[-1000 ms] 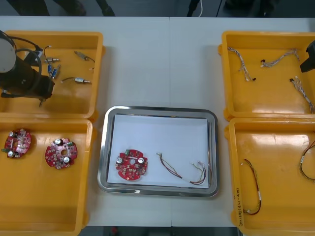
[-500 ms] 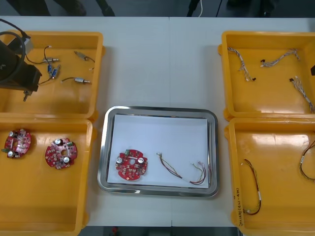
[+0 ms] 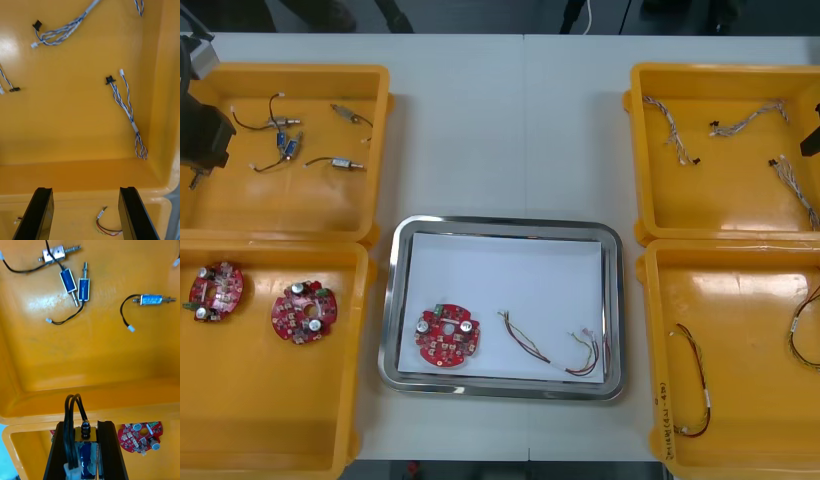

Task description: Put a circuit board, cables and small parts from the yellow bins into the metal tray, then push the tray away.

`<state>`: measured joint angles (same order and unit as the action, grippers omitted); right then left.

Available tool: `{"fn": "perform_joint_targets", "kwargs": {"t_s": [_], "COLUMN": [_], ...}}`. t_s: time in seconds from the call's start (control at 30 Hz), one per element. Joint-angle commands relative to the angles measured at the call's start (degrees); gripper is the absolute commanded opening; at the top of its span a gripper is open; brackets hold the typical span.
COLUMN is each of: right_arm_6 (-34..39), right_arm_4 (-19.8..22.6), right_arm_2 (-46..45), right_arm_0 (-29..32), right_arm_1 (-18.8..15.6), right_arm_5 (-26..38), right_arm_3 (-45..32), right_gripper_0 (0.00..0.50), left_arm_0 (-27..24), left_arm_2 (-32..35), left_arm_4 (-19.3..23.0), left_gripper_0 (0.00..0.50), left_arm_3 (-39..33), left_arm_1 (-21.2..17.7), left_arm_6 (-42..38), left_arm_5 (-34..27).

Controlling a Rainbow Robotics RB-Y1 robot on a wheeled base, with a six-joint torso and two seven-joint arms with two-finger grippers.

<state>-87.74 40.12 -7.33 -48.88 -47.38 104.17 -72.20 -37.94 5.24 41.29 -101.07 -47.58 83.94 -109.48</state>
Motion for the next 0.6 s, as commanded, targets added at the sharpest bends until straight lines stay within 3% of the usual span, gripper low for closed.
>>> {"fn": "perform_joint_targets", "kwargs": {"t_s": [0.03, 0.33, 0.6], "right_arm_6": [-1.03, -8.59, -17.73], "right_arm_4": [-1.18, -3.12, -4.08], "right_arm_2": [3.72, 7.41, 7.5], "right_arm_0": [-4.39, -4.47, -4.47], "right_arm_1": [1.41, 3.17, 4.31], "right_arm_5": [-4.24, -12.59, -18.04], "right_arm_3": [1.09, 5.49, 10.41], "right_gripper_0": [0.5, 0.5, 0.5], "left_arm_0": [2.7, 4.1, 2.87], "left_arm_2": [2.85, 2.85, -3.92], "left_arm_4": [0.99, 6.53, 8.02], "left_gripper_0": [0.0, 0.0, 0.0], "left_arm_3": [-6.33, -11.69, -16.17], "left_arm_1": [0.91, 1.0, 2.06], "left_arm_6": [-6.25, -10.82, -16.88], "left_arm_5": [-0.52, -0.52, -0.52]}}
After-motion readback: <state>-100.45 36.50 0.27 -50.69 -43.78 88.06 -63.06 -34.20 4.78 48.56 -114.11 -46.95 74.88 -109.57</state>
